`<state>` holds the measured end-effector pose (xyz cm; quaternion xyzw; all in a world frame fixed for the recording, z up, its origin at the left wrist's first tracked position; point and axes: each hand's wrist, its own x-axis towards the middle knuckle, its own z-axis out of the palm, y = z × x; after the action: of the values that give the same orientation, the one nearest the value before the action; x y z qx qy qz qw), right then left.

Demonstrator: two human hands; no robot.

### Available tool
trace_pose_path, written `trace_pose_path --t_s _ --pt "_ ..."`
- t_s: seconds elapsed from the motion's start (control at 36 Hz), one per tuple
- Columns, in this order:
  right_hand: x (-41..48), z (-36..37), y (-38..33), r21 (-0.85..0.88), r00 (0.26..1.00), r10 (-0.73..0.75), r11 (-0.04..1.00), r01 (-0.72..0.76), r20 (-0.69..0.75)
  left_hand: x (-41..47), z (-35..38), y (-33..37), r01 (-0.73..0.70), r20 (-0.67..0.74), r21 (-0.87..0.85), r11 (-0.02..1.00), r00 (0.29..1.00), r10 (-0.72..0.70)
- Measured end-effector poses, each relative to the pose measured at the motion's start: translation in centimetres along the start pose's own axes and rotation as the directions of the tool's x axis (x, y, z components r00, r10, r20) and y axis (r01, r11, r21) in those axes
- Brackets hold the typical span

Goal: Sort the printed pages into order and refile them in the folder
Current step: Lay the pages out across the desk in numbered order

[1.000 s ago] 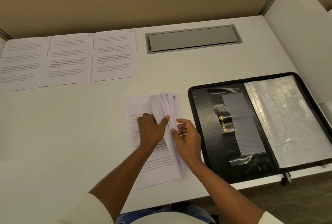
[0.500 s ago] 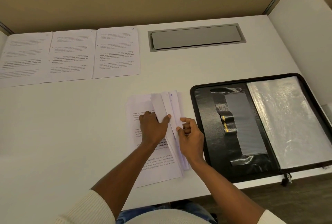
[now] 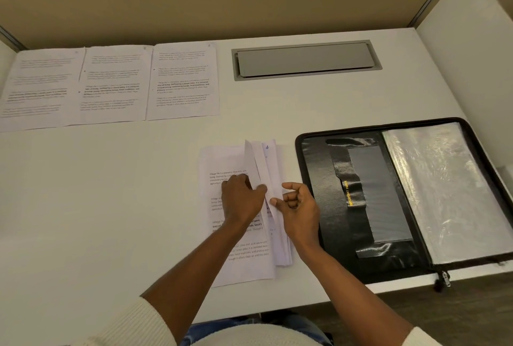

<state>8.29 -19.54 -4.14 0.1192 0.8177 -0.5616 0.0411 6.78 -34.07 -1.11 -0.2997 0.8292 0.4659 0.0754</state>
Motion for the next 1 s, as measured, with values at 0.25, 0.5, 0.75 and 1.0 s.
trace_pose_path --t_s 0.25,0.5,0.75,1.0 --pt "0.3 -0.4 0.2 0.025 0.998 0.066 0.998 -0.065 -0.012 -0.5 -0.9 0.3 0.068 0.05 -0.084 0.994 0.997 -0.064" --pt "0.4 -0.8 -0.8 0.073 0.998 0.033 0.997 -0.037 0.062 -1.2 -0.1 1.2 -0.111 -0.043 0.023 0.994 0.993 0.112" --pt "0.4 -1.3 -0.6 0.052 0.997 0.052 0.997 -0.056 0.065 -0.9 1.3 1.3 -0.075 -0.073 0.2 0.977 0.993 0.091" --pt "0.6 -2.9 0.0 -0.114 0.997 0.061 0.992 -0.056 0.04 -1.8 1.4 2.1 -0.068 -0.108 0.262 0.963 0.989 0.1"
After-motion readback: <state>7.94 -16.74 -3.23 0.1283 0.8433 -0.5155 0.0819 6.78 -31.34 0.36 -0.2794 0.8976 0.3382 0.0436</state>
